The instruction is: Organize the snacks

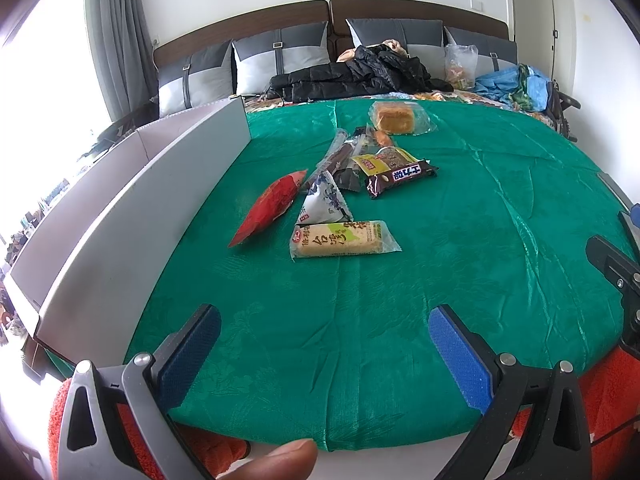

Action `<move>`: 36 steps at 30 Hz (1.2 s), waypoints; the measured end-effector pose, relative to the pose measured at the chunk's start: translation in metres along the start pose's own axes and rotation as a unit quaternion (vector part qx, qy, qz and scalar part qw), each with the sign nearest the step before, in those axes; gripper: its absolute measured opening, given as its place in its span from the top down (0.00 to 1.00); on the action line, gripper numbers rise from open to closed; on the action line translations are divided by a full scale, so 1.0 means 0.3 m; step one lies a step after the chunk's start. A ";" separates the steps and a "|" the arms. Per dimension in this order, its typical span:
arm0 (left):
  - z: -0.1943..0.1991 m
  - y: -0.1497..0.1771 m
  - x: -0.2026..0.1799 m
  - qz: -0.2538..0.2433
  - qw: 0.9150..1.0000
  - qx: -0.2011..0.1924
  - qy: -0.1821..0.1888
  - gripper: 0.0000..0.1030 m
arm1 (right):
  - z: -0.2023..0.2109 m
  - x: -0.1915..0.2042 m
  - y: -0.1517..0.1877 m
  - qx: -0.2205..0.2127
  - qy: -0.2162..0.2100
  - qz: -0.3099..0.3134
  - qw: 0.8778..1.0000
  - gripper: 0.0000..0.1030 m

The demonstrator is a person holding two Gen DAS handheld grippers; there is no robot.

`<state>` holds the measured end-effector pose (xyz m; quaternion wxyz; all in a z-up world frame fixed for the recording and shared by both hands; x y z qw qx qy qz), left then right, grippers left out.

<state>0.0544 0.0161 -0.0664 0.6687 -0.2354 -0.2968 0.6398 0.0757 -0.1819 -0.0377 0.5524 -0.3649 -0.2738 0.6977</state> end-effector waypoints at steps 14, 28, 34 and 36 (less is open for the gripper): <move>-0.010 0.005 0.002 0.003 1.000 0.008 0.000 0.00 | -0.011 0.000 0.007 0.008 -0.004 -0.001 1.000 0.09; -0.021 0.011 0.004 0.006 1.000 0.019 0.002 0.00 | -0.018 0.009 0.012 0.011 -0.006 0.000 1.000 0.09; -0.041 0.016 0.010 0.013 0.999 0.033 0.006 0.00 | -0.029 0.013 0.020 0.018 -0.011 0.000 1.000 0.09; -0.054 0.022 0.013 0.017 0.999 0.043 0.009 0.00 | -0.033 0.010 0.022 0.023 -0.013 -0.002 1.000 0.09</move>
Point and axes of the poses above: each gripper's, at about its wrist camera, not at the fingertips, and z roughly against the way its jaws point, x to its left, y to its underside, the point moved 6 cm from there along -z, roughly the way its jaws point, and after that the axes turned 1 degree about x, right-handed, at the moved point
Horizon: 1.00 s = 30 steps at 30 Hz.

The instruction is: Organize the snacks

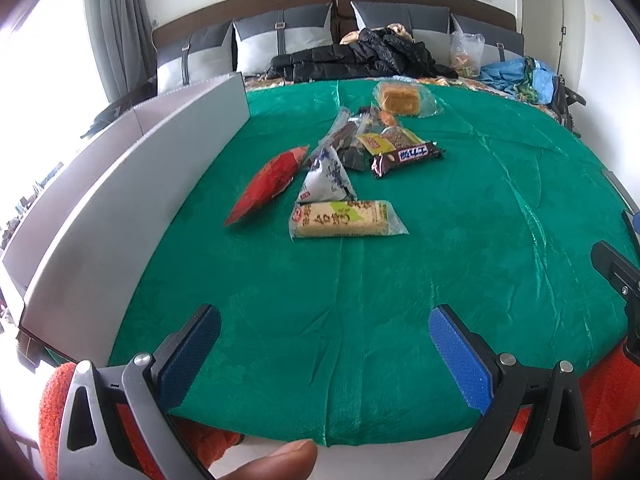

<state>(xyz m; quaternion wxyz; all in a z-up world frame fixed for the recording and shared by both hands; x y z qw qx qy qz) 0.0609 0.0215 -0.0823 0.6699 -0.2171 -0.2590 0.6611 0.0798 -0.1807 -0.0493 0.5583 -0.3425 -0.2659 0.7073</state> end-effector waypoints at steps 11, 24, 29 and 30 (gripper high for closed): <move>-0.114 0.037 0.040 0.042 0.997 0.067 0.025 0.00 | -0.025 -0.016 0.015 0.023 -0.010 -0.013 1.000 0.09; -0.177 0.070 0.050 0.048 0.993 0.104 0.028 0.00 | -0.052 -0.024 0.031 0.042 -0.015 -0.023 0.999 0.09; -0.181 0.072 0.046 0.039 0.993 0.105 0.022 0.00 | -0.067 -0.029 0.042 0.052 -0.018 -0.031 0.998 0.09; -0.181 0.073 0.046 0.038 0.994 0.105 0.021 0.00 | -0.073 -0.036 0.045 0.057 -0.019 -0.036 0.998 0.09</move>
Point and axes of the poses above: each gripper's, at about its wrist camera, not at the fingertips, and z roughly against the way its jaws point, x to its left, y to its underside, the point moved 6 cm from there along -z, roughly the way its jaws point, and after that the axes turned 1 degree about x, right-handed, at the moved point
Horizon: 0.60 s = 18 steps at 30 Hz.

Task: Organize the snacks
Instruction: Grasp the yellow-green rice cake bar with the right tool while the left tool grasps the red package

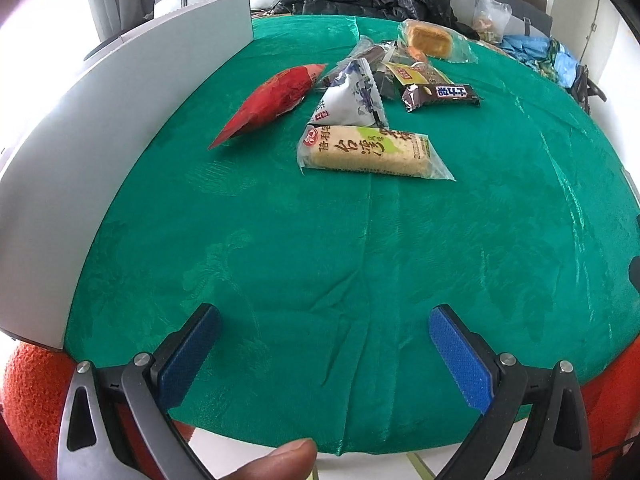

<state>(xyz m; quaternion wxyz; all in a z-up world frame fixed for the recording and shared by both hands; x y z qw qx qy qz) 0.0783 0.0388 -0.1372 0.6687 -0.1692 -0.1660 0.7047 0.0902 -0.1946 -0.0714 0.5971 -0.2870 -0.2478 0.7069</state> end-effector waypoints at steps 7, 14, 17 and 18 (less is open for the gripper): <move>-0.002 -0.001 0.005 -0.001 1.000 0.000 -0.001 0.00 | -0.030 -0.023 0.018 0.021 -0.003 -0.021 1.000 0.09; -0.007 -0.002 0.018 -0.016 1.000 0.021 0.005 0.00 | -0.069 0.032 0.033 0.055 -0.056 -0.009 0.997 0.09; -0.006 0.001 0.054 -0.007 0.999 0.037 0.003 0.00 | -0.112 0.108 -0.022 0.073 -0.120 0.011 0.990 0.09; -0.006 -0.001 0.073 0.001 0.999 0.039 0.002 0.00 | -0.145 0.165 -0.071 0.077 -0.140 0.039 0.986 0.09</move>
Point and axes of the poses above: each gripper's, at about its wrist camera, not at the fingertips, and z roughly against the way its jaws point, x to its left, y to its underside, the point moved 6 cm from there along -z, roughly the way its jaws point, and after that the axes turned 1 degree about x, right-handed, at the moved point
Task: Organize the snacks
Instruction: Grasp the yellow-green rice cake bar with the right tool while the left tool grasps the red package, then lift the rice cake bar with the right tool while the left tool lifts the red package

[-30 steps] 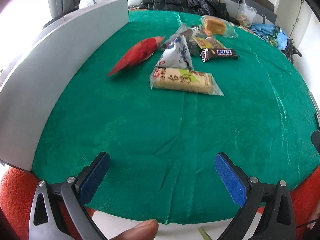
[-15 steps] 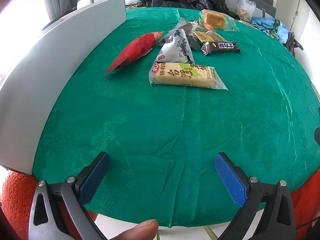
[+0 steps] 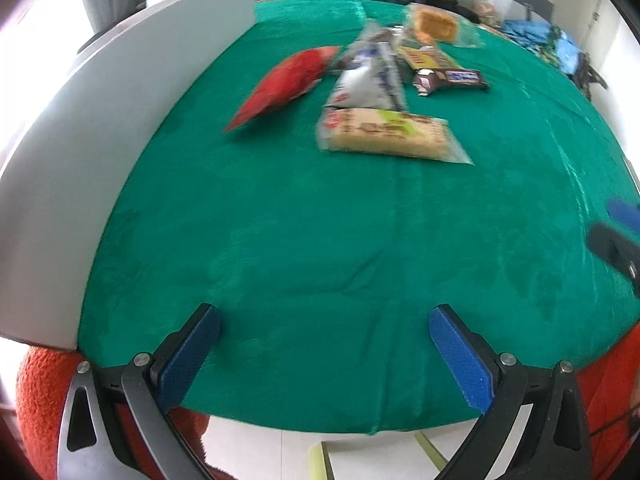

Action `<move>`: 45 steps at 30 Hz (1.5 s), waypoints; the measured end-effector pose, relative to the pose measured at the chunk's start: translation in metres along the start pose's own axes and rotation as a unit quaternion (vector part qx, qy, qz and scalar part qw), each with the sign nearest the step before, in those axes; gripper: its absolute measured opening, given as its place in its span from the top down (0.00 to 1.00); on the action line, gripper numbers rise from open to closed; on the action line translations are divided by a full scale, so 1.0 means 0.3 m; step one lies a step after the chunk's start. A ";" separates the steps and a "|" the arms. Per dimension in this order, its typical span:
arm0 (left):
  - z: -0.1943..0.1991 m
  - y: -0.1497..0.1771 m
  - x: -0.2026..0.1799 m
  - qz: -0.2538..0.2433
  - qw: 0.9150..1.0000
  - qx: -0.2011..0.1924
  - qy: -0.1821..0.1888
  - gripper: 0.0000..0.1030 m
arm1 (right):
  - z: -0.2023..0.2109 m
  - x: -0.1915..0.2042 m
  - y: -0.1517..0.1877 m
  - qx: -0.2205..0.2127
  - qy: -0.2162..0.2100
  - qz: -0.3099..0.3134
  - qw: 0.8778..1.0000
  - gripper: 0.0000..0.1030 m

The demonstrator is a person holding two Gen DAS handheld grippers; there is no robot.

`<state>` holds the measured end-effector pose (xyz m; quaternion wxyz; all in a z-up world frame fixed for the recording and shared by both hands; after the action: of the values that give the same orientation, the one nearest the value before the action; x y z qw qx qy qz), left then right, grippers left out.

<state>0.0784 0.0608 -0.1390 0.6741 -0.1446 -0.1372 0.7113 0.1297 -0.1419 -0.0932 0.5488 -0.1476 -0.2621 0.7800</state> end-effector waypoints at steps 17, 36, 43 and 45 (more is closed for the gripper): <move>0.023 -0.023 0.095 0.044 0.997 -0.018 0.066 0.00 | -0.392 0.386 -0.264 0.110 -0.064 0.199 0.972 0.69; -0.120 -0.475 0.038 -0.093 0.995 -0.025 0.022 0.50 | -0.042 -0.191 -0.067 -0.017 0.023 -0.075 0.997 0.69; -0.074 -0.324 0.001 -0.073 0.997 -0.022 0.031 0.78 | -0.060 -0.270 -0.029 -0.004 0.044 -0.094 0.995 0.69; -0.036 -0.243 -0.007 -0.059 0.997 -0.018 0.055 0.77 | -0.058 -0.282 -0.019 0.000 0.050 -0.098 0.994 0.69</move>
<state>0.1498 0.0626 -0.1203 0.7184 -0.1871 -0.1211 0.6589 0.1731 -0.2152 -0.1092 0.6350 -0.1598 -0.2475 0.7141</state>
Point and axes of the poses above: each gripper's, at about its wrist camera, not at the fingertips, and z roughly against the way its jaws point, x to its left, y to its underside, the point moved 6 cm from there along -z, roughly the way its jaws point, and after that the axes turned 1 degree about x, right-handed, at the moved point
